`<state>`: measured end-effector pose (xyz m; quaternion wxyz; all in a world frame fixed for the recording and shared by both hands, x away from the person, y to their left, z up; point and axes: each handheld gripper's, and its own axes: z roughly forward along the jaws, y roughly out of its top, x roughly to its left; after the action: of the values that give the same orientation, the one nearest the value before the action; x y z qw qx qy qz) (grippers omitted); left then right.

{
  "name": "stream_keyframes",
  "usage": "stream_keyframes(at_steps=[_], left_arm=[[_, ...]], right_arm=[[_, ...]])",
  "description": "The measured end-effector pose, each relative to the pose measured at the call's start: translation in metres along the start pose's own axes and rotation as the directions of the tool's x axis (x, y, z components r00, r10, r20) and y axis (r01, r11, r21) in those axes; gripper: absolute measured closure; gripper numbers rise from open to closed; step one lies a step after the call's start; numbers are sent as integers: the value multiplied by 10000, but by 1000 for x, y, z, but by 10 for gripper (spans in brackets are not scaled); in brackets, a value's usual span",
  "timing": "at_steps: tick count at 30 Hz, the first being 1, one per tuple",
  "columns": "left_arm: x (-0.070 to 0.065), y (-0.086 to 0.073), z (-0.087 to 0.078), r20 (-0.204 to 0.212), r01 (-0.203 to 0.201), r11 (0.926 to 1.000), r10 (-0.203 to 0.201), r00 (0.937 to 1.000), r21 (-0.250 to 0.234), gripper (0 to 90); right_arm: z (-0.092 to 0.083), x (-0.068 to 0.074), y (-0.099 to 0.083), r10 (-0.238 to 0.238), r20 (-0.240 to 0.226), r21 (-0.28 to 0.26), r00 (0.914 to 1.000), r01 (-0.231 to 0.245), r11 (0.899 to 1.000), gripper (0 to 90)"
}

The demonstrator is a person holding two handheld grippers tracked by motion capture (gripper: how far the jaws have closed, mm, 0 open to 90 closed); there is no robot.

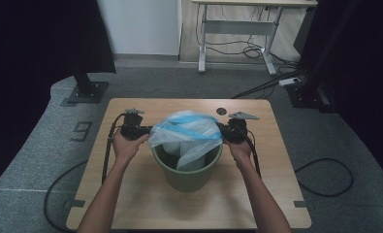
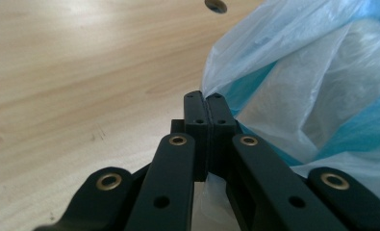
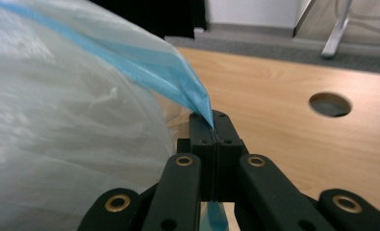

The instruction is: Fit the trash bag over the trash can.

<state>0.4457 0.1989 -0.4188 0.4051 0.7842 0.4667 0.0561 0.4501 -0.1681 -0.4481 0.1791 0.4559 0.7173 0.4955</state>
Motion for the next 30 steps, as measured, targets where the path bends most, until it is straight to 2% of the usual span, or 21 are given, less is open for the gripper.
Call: stream_keyframes(at_steps=[2,8,11,16,17,18,20,24,27,28,30], left_arm=[[1,-1,2,61,52,10000,-53,10000,75,895],[1,-2,5,240,317,9975,-333,9992,637,895],[1,-3,5,246,391,9965,-410,9989,737,895],[2,-4,6,281,476,9951,-503,9983,868,896],[2,-4,6,259,492,9938,-520,9983,993,896],[4,-6,8,70,520,9912,-532,9986,1217,896],[6,-7,9,60,587,9907,-599,9982,1225,896],[6,-11,4,171,378,9955,-394,9991,873,895],[6,-14,2,349,381,9974,-403,9986,610,893],[6,-14,1,420,359,9981,-380,9984,499,891],[6,-16,-3,386,273,9992,-283,9989,275,885]], right_arm=[[5,0,-2,79,-128,289,9999,-75,9996,885],[11,2,-8,230,-320,693,9992,-207,9974,886],[13,3,-10,249,-347,827,9991,-219,9963,886],[17,4,-12,290,-327,1096,9990,-252,9937,886],[17,4,-13,283,-322,1164,9991,-244,9929,886],[19,4,-14,291,-216,1378,9993,-258,9901,886],[19,1,-16,371,-80,1467,9993,-355,9885,886],[14,-4,-20,505,-195,1131,9985,-479,9924,885],[11,-5,-21,545,-232,894,9982,-522,9946,881],[8,-6,-21,633,-269,651,9976,-615,9960,843],[-1,-8,-20,846,-225,22,9962,-845,9964,672]])
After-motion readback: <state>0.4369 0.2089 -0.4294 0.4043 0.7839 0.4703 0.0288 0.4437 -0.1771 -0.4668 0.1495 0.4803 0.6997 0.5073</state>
